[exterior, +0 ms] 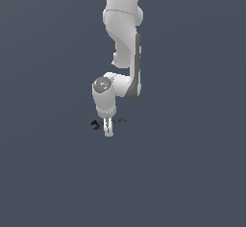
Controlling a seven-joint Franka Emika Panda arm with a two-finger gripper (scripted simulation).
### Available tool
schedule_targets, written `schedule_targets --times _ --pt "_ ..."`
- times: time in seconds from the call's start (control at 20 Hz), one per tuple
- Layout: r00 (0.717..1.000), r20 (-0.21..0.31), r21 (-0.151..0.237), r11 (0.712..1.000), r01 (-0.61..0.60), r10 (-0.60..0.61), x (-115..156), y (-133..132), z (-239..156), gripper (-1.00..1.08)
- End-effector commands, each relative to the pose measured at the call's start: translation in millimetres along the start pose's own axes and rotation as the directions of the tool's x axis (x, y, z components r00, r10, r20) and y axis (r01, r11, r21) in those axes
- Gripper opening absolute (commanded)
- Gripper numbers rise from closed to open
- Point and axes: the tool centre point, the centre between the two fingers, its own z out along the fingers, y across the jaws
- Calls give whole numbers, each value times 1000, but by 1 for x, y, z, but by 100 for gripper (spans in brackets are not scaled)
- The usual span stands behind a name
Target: Pick up the object and move it to a goal position.
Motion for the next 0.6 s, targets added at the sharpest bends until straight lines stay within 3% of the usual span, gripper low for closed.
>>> schedule_targets --times 0.0,0.55 --pt "1000 0 0 1000 2 -2 -1 -1 2 -100" --pt "1000 -1 0 1000 -1 1 -7 -4 -20 -100"
